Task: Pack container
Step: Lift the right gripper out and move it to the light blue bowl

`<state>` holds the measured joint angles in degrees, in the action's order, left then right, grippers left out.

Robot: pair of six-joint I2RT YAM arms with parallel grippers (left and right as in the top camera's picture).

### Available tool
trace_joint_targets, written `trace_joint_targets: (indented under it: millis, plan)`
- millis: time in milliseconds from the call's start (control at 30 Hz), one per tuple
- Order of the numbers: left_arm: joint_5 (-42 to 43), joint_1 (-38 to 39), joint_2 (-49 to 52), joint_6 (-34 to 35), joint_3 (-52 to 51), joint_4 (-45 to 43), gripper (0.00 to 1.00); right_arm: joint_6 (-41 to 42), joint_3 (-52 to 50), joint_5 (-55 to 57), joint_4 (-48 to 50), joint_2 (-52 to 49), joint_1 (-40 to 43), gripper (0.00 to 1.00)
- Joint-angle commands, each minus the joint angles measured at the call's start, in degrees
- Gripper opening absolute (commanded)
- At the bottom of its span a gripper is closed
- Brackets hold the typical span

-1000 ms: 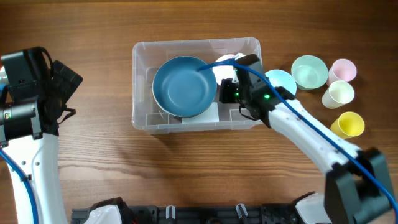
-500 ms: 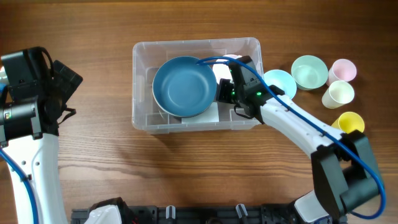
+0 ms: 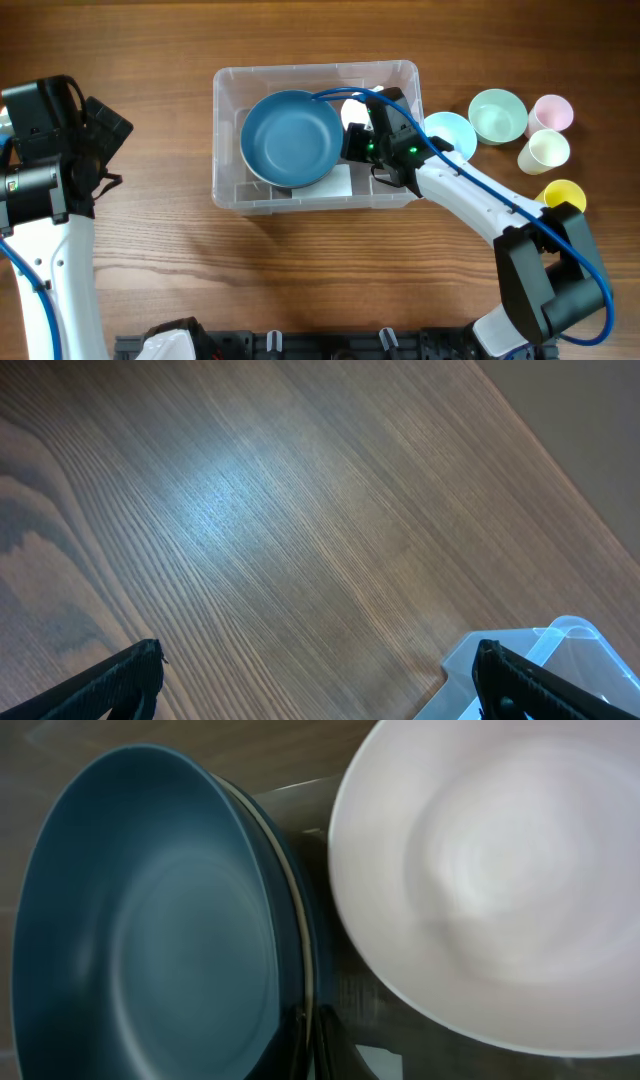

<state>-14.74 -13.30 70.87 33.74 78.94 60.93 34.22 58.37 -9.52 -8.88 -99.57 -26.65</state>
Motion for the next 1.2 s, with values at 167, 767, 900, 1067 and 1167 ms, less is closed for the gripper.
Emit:
trace_joint_targets:
  millis: [167, 767, 900, 1067, 1167]
  plan:
    - [-0.09, -0.37, -0.26, 0.11, 0.90, 0.04, 1.00, -2.10, 0.79, -5.01, 0.81, -0.57, -0.94, 0.04]
    - [-0.09, -0.37, -0.26, 0.11, 0.90, 0.04, 1.00, -20.41, 10.21, 6.19, -9.94, 11.37, -0.74, 0.04]
    - [-0.09, -0.37, -0.26, 0.11, 0.90, 0.04, 1.00, -15.23, 11.41, 11.96, -14.03, 17.55, -0.50, 0.04]
    - [-0.09, -0.37, -0.26, 0.11, 0.90, 0.02, 1.00, -8.87, 11.41, 15.82, -21.31, 24.81, 3.78, 0.04]
    - [-0.09, -0.37, -0.26, 0.11, 0.90, 0.02, 1.00, -6.60, 11.41, 15.10, -27.50, 28.26, 9.01, 0.04]
